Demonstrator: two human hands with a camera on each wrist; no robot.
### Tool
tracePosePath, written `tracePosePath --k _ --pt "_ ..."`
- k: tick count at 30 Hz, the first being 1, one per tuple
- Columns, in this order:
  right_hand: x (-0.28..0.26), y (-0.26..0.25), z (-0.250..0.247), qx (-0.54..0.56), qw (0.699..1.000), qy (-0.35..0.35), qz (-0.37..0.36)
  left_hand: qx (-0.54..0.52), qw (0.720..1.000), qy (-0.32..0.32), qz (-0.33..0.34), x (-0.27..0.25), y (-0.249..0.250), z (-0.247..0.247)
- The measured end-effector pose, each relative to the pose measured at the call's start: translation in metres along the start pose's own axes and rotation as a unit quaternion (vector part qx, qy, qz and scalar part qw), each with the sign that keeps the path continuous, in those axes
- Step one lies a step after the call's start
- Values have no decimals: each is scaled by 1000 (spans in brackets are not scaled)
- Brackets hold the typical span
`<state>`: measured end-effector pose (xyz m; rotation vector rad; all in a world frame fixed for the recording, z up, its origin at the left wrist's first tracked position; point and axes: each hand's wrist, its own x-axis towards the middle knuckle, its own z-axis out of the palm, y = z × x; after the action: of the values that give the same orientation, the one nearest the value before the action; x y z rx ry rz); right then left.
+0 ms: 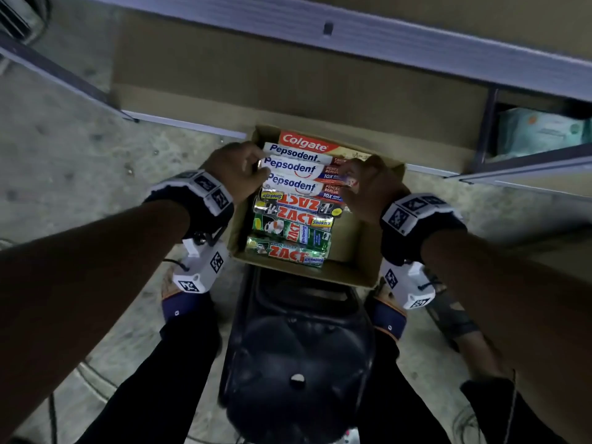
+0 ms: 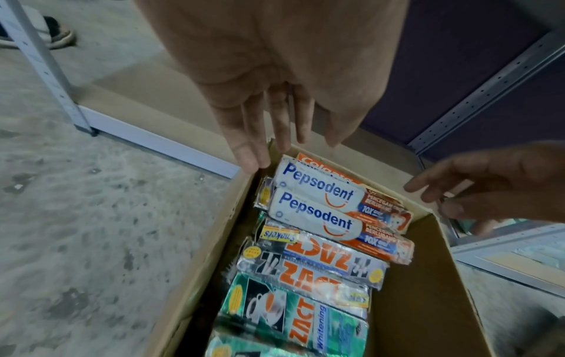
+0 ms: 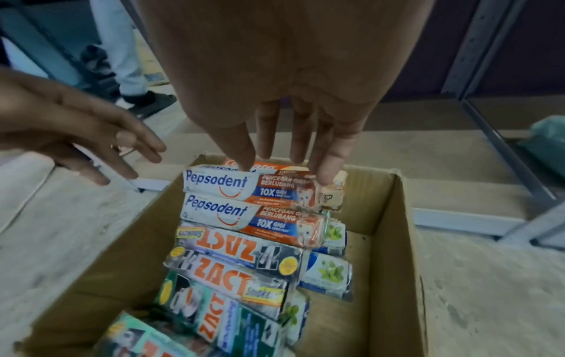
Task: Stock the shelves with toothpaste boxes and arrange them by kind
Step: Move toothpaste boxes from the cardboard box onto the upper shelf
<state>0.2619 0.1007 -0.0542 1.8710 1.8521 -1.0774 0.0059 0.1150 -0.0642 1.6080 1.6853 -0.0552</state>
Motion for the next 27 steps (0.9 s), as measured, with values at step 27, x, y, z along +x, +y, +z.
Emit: tracePosePath --k 27 --pt "55 22 11 -48 998 48 5 61 996 -2 69 90 15 12"
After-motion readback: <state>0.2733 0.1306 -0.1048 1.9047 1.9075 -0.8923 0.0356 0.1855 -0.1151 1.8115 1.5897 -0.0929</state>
